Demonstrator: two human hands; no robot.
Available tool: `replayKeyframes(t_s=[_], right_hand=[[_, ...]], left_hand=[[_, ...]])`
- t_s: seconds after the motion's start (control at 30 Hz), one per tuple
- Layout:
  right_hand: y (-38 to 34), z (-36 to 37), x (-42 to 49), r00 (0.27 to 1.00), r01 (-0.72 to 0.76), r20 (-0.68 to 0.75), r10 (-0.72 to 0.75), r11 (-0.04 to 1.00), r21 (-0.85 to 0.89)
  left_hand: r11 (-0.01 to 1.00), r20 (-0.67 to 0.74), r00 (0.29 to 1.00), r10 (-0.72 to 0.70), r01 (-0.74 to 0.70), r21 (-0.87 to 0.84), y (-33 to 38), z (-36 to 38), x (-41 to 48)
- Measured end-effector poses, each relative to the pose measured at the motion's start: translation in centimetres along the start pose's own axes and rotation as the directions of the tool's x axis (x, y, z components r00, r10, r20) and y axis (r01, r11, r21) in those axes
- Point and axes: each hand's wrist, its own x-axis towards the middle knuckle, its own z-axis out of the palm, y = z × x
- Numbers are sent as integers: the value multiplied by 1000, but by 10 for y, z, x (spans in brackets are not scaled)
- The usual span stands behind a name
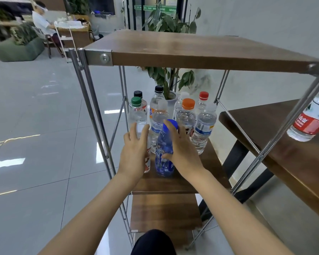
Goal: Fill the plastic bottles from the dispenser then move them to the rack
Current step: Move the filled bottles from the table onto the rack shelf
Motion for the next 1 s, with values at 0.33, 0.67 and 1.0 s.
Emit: replayKeyframes(t_s=[0.33,0.67,1.0], right_hand=[[-6,10,9,999,23,-24,-20,992,126],[-13,-2,-8,1000,14,10,-15,999,40],[13,-102,-103,968,-134,-217,122,990,-43]], left_hand=[[1000,-28,999,-24,23,-18,-11,-2,8],[996,-155,985,79,-83,-17,-11,9,5],[858,-198,946,259,-319,-402,85,-22,-40]])
